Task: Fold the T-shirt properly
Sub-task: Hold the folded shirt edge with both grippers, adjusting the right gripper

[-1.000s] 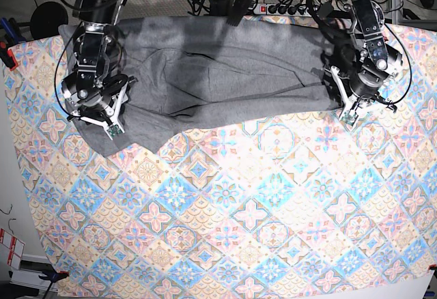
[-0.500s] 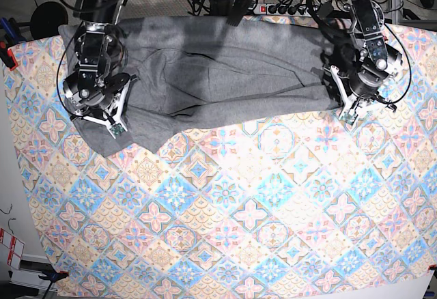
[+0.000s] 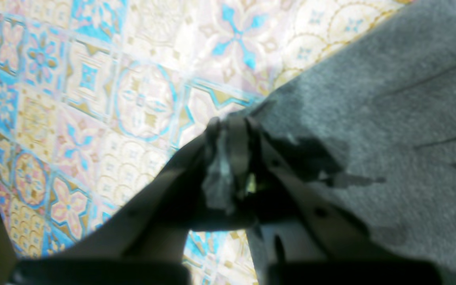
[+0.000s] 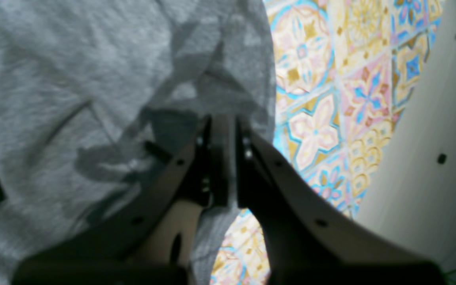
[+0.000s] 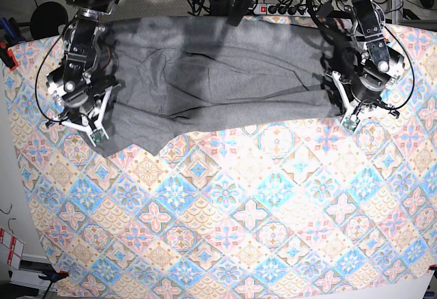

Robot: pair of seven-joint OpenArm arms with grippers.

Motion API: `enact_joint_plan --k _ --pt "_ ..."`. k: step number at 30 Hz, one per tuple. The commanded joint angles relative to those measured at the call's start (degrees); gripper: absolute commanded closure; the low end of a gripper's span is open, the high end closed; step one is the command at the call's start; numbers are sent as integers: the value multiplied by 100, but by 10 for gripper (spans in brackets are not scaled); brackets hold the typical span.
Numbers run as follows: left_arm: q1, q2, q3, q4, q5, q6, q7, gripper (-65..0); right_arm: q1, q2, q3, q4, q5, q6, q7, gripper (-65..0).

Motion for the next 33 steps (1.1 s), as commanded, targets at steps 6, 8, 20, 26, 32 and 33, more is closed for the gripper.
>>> enact_joint_plan --k 6,8,20,26,32,33 --pt "-3 -61 -10 105 -35 51 -77 0 -200 36 29 355 29 -29 50 -27" --pt "-3 -61 -10 105 -35 51 -77 0 -148 36 144 329 29 -29 14 -34" --pt "-3 -61 -10 96 -17 51 -77 0 37 36 161 -164 29 -29 14 -338" --pt "-3 -61 -10 96 -26 51 -68 0 46 27 153 -313 38 -29 14 -336" --pt "-3 -61 -10 96 -26 51 -59 0 46 27 -58 -656 38 -29 278 -336" --pt "-3 -61 -10 96 -26 51 -59 0 46 27 -67 -674 38 -29 331 -336"
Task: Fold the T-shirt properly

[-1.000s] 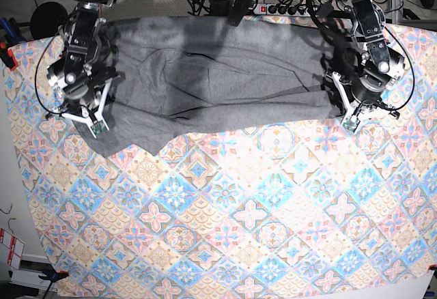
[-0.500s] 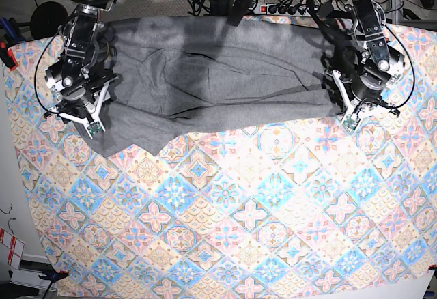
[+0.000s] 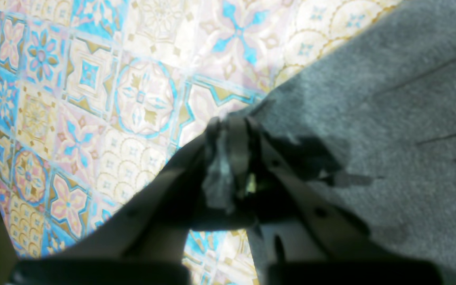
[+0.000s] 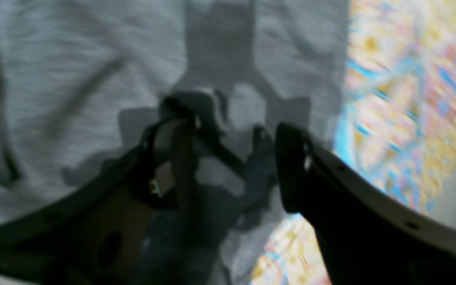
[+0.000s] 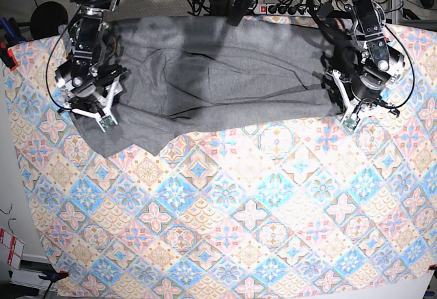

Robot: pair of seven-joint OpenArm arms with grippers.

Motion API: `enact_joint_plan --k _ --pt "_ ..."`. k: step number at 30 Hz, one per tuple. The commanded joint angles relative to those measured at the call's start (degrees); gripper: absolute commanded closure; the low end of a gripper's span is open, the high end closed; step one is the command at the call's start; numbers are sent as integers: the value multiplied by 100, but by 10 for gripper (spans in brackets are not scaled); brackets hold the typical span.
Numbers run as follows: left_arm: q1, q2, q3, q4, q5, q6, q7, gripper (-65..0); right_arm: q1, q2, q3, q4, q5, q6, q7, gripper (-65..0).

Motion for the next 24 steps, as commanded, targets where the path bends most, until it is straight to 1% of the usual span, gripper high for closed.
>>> enact_joint_plan --k 1,7,11,15,20,22,24 --pt "-42 -48 -10 98 -28 51 -61 0 85 60 -17 87 22 -45 86 -336" --pt "-60 -39 -10 98 -28 51 -44 0 208 -19 -26 -71 22 -45 104 -336" --pt "-60 -39 -10 98 -28 51 -44 0 481 7 -26 -660 14 -45 113 -336" --pt "-60 -39 -10 98 -28 51 -44 0 489 7 -26 -915 14 -45 482 -336" --pt "-69 -39 -10 98 -28 51 -44 0 498 7 -26 -959 14 -45 491 -333" --pt "-69 -39 -10 98 -28 51 -44 0 498 7 -26 -959 14 -45 500 -298" --pt "-69 -39 -10 98 -28 51 -44 0 498 16 -26 -959 14 -45 500 -235"
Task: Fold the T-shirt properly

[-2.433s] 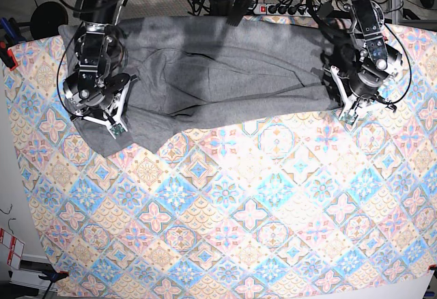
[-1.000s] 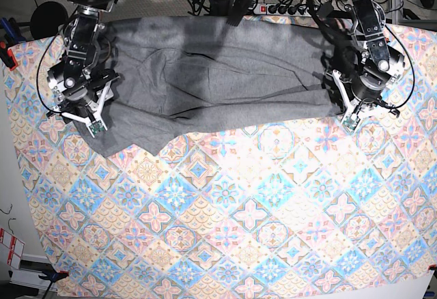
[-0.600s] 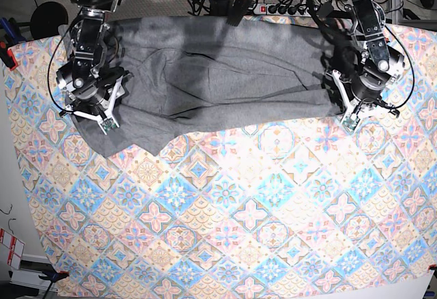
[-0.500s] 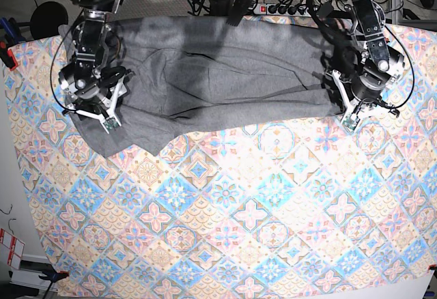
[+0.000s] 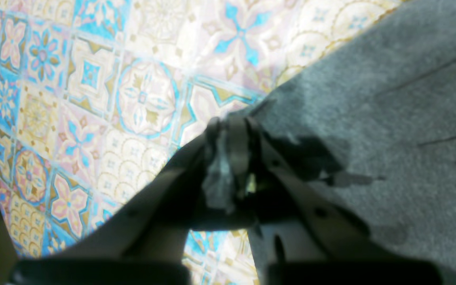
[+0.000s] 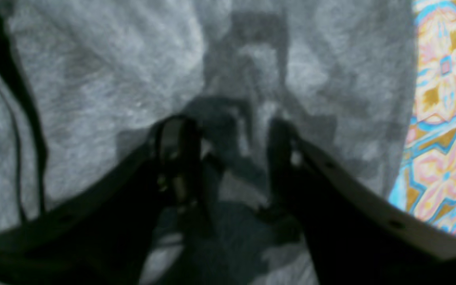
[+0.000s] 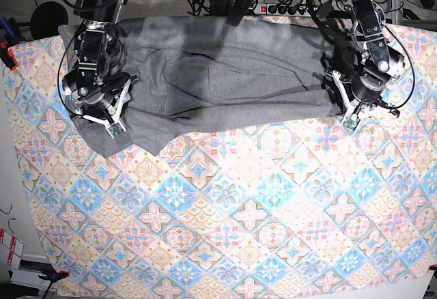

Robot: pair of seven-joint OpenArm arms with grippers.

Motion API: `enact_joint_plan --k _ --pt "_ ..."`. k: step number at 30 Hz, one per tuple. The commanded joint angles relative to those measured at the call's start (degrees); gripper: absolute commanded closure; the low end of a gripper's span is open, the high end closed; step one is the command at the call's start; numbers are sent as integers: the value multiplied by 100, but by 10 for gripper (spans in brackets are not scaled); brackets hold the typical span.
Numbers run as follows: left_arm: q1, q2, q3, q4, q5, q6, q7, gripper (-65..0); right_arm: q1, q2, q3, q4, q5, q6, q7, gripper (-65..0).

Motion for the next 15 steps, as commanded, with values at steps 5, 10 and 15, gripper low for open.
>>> enact_joint_plan --k 5,10,15 --pt "-51 -52 -10 98 -30 49 -66 0 57 51 7 55 -48 -25 -19 -51" --pt "-51 -52 -10 98 -30 49 -66 0 22 77 42 213 -540 -25 -1 -48" --pt "-51 -52 -10 116 -39 49 -66 0 -49 16 51 1022 -777 -25 -27 -48"
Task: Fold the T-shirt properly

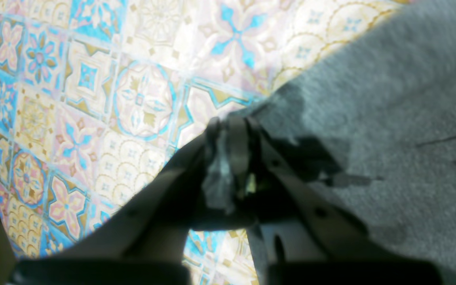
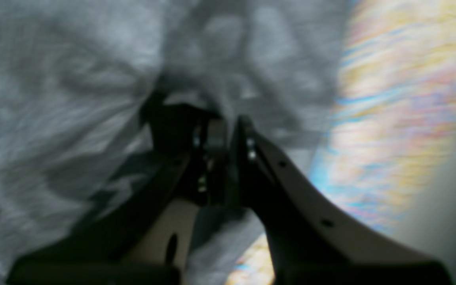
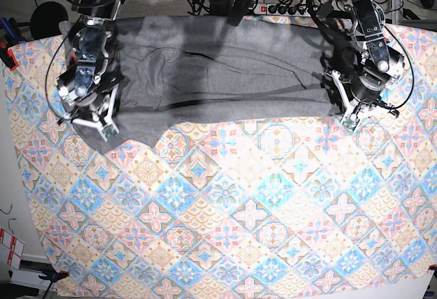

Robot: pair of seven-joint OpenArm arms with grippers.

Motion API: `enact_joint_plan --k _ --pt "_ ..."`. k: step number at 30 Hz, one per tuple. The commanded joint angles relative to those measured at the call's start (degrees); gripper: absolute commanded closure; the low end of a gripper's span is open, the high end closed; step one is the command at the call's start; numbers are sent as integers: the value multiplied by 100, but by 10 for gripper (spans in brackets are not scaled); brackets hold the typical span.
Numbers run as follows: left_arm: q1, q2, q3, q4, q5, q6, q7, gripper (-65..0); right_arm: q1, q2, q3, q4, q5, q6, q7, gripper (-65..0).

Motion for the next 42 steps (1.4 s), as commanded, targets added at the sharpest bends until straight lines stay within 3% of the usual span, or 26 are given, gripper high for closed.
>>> enact_joint_plan --k 1,9,17,25,29,31,37,42 --pt "-49 -55 -10 114 -15 53 -64 0 32 -13 18 201 25 -36 54 -48" --pt "-22 -55 -10 122 -15 53 -90 0 -188 -39 18 579 25 -36 -465 -48" --pt "145 -81 -37 237 -15 53 -99 0 -935 -48 18 1440 25 -36 -509 -48" --pt "320 -99 -37 210 38 53 -318 0 -1366 -66 18 1528 51 -36 -492 -48" --pt "338 -81 -37 210 38 53 -336 0 -1252 -312 255 1537 25 -36 -492 -53" --pt "338 -72 -28 210 38 53 -336 0 -1085 -400 273 1537 25 -36 -500 -76" --pt "329 -63 -28 210 38 53 -336 0 -777 -408 264 1405 25 -36 -448 -223" --pt "312 -63 -19 210 38 53 -336 0 -654 -382 -52 1159 25 -36 -492 -252"
